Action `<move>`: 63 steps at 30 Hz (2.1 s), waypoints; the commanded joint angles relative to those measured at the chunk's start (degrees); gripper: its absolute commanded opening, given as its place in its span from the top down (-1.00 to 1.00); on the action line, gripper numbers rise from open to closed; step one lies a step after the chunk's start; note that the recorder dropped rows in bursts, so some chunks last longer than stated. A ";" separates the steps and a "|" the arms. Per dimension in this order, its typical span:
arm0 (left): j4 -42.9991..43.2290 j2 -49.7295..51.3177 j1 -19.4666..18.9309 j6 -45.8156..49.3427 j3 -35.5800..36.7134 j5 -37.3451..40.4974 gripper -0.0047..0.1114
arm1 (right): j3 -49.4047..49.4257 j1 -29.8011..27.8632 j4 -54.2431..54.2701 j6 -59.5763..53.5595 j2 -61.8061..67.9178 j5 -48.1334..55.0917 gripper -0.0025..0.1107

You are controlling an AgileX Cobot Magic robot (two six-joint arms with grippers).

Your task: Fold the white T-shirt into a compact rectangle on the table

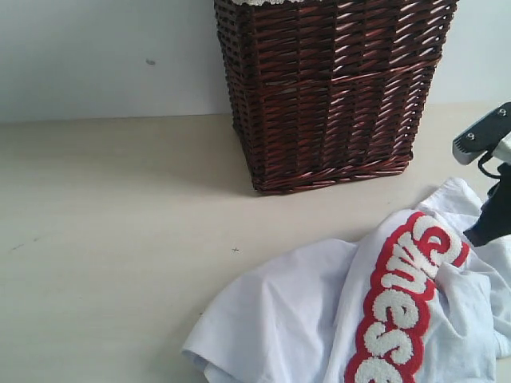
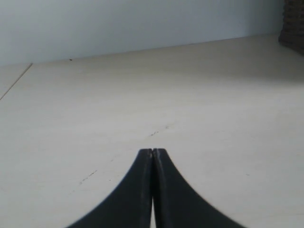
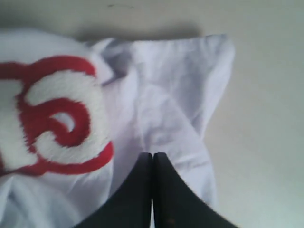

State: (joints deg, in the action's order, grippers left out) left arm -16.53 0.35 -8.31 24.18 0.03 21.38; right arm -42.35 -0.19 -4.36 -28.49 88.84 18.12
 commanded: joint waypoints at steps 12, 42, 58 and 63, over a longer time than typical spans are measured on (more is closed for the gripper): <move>-0.19 -0.35 0.28 0.06 -0.03 -0.32 0.92 | -0.53 -3.39 -0.66 -1.76 15.34 -6.87 0.96; -0.19 -0.35 0.28 0.06 -0.03 -0.32 0.92 | -5.03 -7.75 7.53 -47.54 7.89 18.23 0.96; -0.19 -0.35 0.28 0.06 -0.03 -0.32 0.92 | 4.12 -31.61 28.02 -47.22 8.25 6.05 0.96; -0.19 -0.35 0.28 0.06 -0.03 -0.32 0.92 | 4.12 -31.61 29.30 -45.41 11.10 2.30 0.96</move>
State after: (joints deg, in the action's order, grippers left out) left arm -16.53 0.35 -8.31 24.18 0.03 21.38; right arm -38.55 -31.51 23.05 -74.36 99.11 22.38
